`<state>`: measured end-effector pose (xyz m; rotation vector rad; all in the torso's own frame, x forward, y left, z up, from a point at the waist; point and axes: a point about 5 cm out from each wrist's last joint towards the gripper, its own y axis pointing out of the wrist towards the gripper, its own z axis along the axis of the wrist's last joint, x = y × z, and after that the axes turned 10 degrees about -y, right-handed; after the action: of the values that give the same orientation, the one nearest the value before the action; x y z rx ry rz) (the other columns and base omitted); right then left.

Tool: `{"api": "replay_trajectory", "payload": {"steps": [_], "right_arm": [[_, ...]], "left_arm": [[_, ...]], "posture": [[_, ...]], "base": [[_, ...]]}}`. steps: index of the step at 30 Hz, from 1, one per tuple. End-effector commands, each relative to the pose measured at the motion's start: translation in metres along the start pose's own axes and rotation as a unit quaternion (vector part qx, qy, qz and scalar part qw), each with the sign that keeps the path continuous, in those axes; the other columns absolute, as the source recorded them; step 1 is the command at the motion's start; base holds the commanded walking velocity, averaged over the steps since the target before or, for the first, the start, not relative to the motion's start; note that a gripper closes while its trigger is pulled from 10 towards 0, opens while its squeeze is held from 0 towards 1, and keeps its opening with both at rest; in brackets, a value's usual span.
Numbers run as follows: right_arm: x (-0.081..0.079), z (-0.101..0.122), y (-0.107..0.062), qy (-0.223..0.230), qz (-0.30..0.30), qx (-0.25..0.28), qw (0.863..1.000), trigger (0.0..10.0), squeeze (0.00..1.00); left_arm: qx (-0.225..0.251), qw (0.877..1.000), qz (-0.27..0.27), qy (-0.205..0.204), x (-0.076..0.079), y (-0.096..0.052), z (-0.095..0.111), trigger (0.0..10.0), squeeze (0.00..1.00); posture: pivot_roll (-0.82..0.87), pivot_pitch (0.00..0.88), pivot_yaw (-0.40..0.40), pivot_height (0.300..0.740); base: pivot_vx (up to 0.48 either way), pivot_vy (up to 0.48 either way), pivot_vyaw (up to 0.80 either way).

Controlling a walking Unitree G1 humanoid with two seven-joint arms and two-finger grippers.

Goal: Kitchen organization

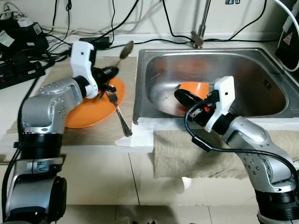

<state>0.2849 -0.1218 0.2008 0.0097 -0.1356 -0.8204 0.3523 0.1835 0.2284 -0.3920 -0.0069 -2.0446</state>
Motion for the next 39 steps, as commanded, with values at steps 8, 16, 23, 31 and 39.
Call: {"api": "replay_trajectory", "payload": {"steps": [8, 16, 23, 31, 39], "right_arm": [[0.006, 0.004, 0.015, -0.009, -0.005, 0.007, 1.000, 10.0, 0.00], [0.011, 0.002, 0.027, -0.026, -0.021, 0.002, 0.999, 10.0, 0.00], [0.020, -0.001, 0.034, -0.036, -0.045, 0.000, 0.998, 10.0, 0.00], [0.025, 0.004, 0.046, -0.032, -0.058, 0.012, 0.998, 10.0, 0.00], [0.029, 0.009, 0.055, 0.012, -0.076, 0.036, 0.996, 10.0, 0.00]], "left_arm": [[0.011, 0.999, -0.041, -0.004, 0.020, -0.001, -0.004, 0.0, 0.00], [0.027, 0.997, -0.066, -0.008, 0.031, -0.001, 0.000, 0.0, 0.00], [0.024, 0.997, -0.079, -0.011, 0.040, -0.001, -0.004, 0.0, 0.00], [0.024, 0.994, -0.104, -0.013, 0.052, -0.001, -0.006, 0.0, 0.00], [0.025, 0.992, -0.120, -0.013, 0.059, -0.003, -0.007, 0.0, 0.00]], "posture": [[0.03, 0.000, 0.028, 0.740], [0.03, 0.000, 0.026, 0.740], [0.04, 0.000, 0.024, 0.740], [0.04, 0.000, 0.019, 0.740], [0.04, 0.000, 0.018, 0.740]], "base": [[0.000, 0.000, 0.00], [0.000, 0.000, 0.00], [0.000, 0.000, 0.00], [0.000, 0.000, 0.00], [0.000, 0.000, 0.00]]}}
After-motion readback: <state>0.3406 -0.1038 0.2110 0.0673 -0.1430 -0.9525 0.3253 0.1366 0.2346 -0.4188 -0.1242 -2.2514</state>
